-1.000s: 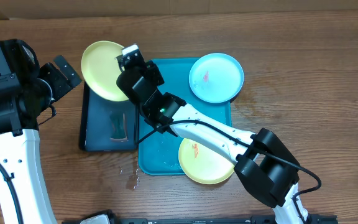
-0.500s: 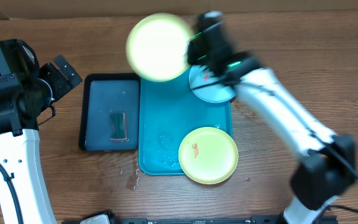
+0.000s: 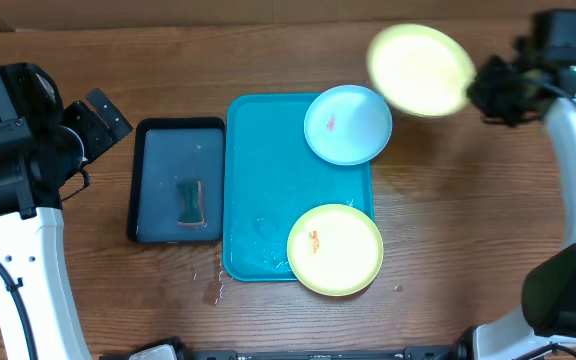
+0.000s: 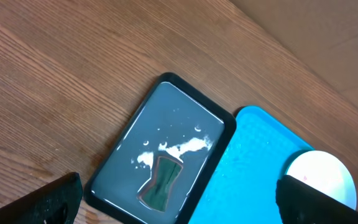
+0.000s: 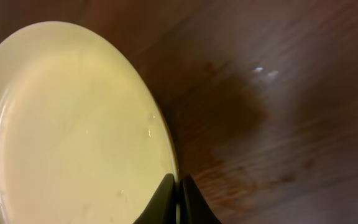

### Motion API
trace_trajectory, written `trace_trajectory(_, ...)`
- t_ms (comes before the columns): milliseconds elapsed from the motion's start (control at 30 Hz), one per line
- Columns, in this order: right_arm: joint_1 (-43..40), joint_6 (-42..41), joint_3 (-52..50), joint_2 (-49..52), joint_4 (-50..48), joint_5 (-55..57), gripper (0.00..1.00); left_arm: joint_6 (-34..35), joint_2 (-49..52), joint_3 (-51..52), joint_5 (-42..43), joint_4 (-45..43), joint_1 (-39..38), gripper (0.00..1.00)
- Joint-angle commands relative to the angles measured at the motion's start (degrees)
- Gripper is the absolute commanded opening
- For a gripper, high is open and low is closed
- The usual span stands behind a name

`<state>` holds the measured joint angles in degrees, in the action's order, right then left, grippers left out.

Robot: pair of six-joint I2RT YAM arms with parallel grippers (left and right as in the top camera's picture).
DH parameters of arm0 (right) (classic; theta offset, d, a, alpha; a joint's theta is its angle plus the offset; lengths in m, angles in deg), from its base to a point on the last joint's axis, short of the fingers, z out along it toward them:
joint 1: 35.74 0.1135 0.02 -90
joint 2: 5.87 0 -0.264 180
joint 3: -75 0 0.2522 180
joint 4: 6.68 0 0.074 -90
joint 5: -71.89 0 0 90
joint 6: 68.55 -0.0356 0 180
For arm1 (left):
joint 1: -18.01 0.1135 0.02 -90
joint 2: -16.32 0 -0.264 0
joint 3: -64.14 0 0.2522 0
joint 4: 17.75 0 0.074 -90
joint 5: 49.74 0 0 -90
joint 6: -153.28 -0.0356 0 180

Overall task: Clean dirty plates on tray and stack at the side
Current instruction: 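Carry the yellow plate right and set it on the table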

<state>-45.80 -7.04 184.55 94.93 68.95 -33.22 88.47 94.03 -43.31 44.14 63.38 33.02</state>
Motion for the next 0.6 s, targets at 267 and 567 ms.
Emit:
trace_trajectory(267,-7.63,-0.26,-6.01,-0.7,6.05,13.79,0.04,0.57,0.39,-0.31,0.17,-0.09,-0.02,1.0)
trace_trajectory(567,-7.63,-0.28,-20.96,-0.7,-2.78,14.23,0.04,0.57,0.39,-0.31,0.17,-0.09,-0.02,1.0)
